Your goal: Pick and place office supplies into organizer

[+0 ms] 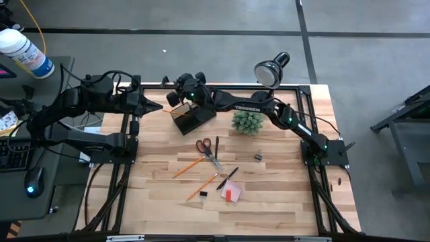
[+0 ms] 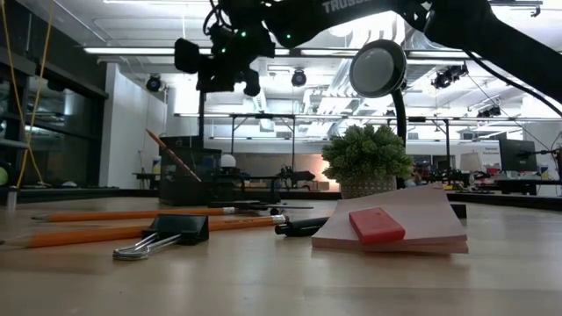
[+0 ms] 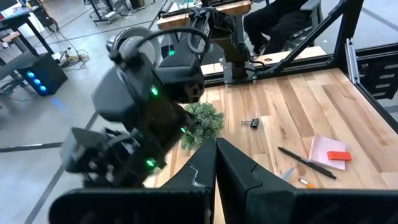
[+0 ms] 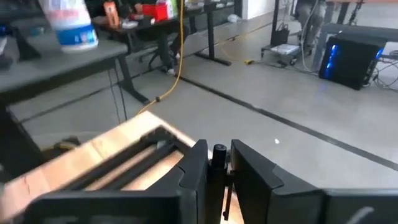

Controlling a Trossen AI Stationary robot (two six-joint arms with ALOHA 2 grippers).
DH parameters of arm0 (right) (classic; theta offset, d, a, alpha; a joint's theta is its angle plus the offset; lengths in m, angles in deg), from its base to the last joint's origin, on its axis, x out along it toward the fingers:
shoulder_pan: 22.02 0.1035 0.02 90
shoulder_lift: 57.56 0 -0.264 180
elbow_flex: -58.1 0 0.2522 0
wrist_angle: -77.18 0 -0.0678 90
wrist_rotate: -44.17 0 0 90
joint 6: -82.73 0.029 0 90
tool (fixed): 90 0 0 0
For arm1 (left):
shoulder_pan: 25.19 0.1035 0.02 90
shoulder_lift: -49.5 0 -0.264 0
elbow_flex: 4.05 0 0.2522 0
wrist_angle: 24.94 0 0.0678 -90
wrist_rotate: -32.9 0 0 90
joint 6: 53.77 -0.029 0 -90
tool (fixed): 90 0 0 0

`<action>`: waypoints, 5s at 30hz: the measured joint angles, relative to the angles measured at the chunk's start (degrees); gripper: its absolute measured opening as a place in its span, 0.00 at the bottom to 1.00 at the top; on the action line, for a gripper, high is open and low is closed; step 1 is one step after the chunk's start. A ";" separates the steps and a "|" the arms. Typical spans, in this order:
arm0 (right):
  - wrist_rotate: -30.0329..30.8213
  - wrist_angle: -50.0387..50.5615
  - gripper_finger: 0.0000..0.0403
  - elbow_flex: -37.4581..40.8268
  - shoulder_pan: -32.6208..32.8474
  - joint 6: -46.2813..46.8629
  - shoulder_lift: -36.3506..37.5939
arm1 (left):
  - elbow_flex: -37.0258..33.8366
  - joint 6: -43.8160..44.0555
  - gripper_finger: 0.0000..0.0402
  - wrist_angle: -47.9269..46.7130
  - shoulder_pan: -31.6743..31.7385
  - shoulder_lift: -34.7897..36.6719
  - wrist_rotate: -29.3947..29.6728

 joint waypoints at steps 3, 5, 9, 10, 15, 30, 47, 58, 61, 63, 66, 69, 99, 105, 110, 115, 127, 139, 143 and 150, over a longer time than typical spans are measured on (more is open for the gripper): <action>-0.29 0.13 0.17 1.57 0.61 0.51 -0.15 | 0.02 -0.02 0.00 0.00 -0.02 0.00 0.00; -0.44 -0.26 0.17 2.53 0.99 0.68 -0.13 | 0.01 -0.02 0.00 0.00 0.00 0.00 0.00; -0.45 -1.74 0.16 4.66 1.43 -1.30 -0.15 | 0.02 -0.69 0.00 0.00 -0.02 0.00 0.00; -0.58 -2.35 0.16 5.27 1.44 -1.96 -0.13 | 0.00 -0.99 0.00 0.00 -0.02 0.00 0.02; -3.42 -3.14 0.16 6.01 1.42 -3.10 -0.13 | 0.01 -1.19 0.00 0.00 -0.02 0.00 0.00; -6.48 -3.83 0.33 5.93 1.75 -8.89 -0.13 | 0.02 -1.28 0.00 -0.05 0.00 0.02 0.00; -3.59 33.01 0.32 -2.62 10.03 -8.77 7.53 | -0.02 -2.59 0.00 -0.90 -0.01 2.39 0.03; -2.06 52.75 0.32 -2.42 18.71 19.38 7.81 | 0.00 -1.06 0.00 -0.83 0.00 4.12 0.19; -1.75 53.70 0.33 -2.38 20.13 23.95 6.92 | 0.00 -0.87 0.00 -0.85 0.00 3.55 0.20; -3.02 54.98 0.34 -2.40 20.48 27.09 6.09 | 0.00 -0.85 0.00 -0.85 -0.01 3.23 0.20; -7.53 56.58 0.35 -2.41 20.10 30.96 4.45 | 0.00 -0.80 0.00 -0.94 -0.02 3.13 0.02; -11.78 58.82 0.37 -2.38 19.14 32.54 2.40 | 0.00 0.31 0.00 -0.90 -0.02 3.19 0.00; -24.05 67.48 0.53 -2.45 15.49 33.55 -5.75 | 0.00 2.08 0.00 -0.90 -0.02 3.19 -0.44; -25.72 67.31 0.50 -2.45 15.51 33.69 -7.04 | 0.00 2.02 0.00 -0.90 0.00 3.19 -0.44; -25.97 66.58 0.49 -2.45 15.54 33.69 -7.23 | 0.00 2.02 0.00 -0.90 -0.02 3.19 -0.44; -25.63 65.99 0.48 -2.45 15.47 33.47 -7.23 | 0.00 2.00 0.00 -0.87 -0.02 3.19 0.24; -25.62 64.26 0.48 -2.45 14.45 32.39 -7.23 | 0.00 1.97 0.00 -0.87 -0.02 3.19 0.66; -25.98 63.15 0.48 -2.46 14.01 32.26 -7.55 | 0.00 1.54 0.00 -0.87 -0.02 3.18 0.66; -27.51 62.83 0.48 -2.55 14.01 32.62 -8.81 | 0.00 1.54 0.00 -0.85 -0.02 3.19 0.68; -27.23 62.73 0.48 -2.73 14.44 33.96 -9.87 | 0.02 1.54 0.00 -0.87 0.00 3.17 0.70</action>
